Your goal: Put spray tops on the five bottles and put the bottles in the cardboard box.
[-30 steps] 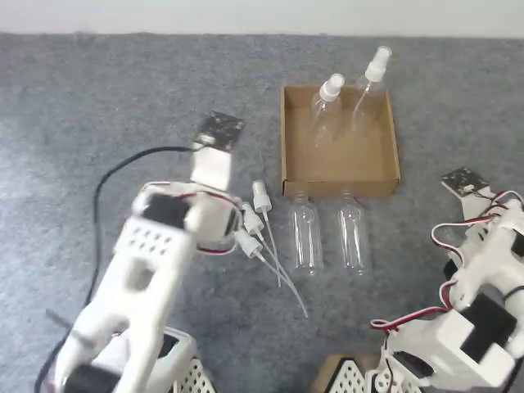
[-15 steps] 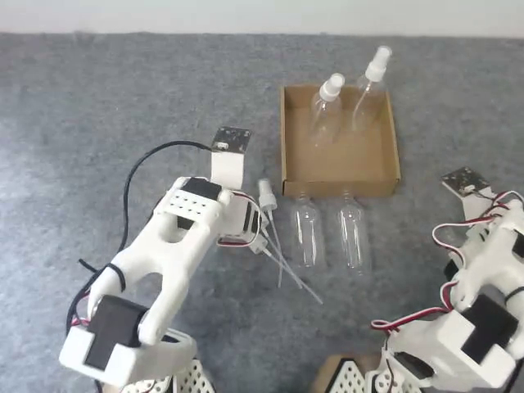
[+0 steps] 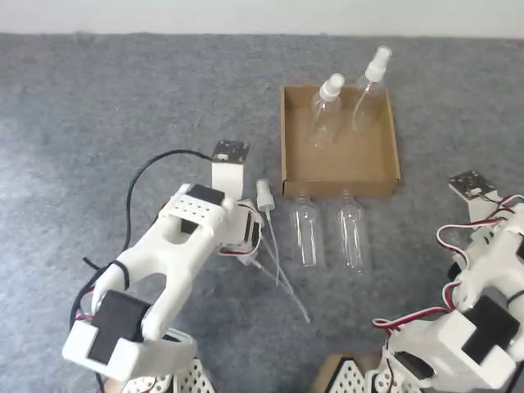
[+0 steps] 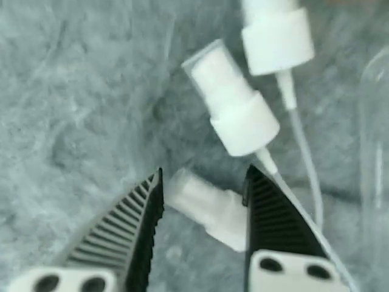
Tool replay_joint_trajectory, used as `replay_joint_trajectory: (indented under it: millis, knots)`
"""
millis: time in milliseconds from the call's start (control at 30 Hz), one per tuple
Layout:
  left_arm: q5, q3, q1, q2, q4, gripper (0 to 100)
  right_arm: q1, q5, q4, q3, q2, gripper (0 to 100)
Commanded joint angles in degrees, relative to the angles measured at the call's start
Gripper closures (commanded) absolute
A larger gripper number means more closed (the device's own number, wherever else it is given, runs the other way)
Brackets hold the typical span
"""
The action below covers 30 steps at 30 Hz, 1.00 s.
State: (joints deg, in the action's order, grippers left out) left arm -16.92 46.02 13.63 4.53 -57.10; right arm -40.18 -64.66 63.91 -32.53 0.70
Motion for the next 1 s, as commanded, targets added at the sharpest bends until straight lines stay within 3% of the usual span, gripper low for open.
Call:
replay_joint_trajectory:
  millis: [0,267,500,633,767,967]
  knots:
    - [4.8,0.3,-2.2,0.9,0.0,80,-1.0,-1.1,-0.3,0.2,3.8,92.9]
    - [15.1,-1.6,-11.3,1.1,-6.2,84,-0.7,-1.1,-0.3,0.2,3.6,92.9]
    - [16.4,-10.9,-11.5,1.4,-19.6,84,-0.7,-1.1,-0.3,0.2,3.6,92.9]
    - [18.4,-15.3,-11.6,2.4,-22.0,84,-0.7,-1.1,-0.3,0.2,3.6,92.9]
    - [19.8,-11.9,-8.2,6.6,-22.5,81,-0.8,-1.1,-0.7,0.2,3.6,92.9]
    - [33.1,-2.3,-0.5,16.0,-22.2,80,-0.7,-1.1,-0.7,0.2,3.6,92.9]
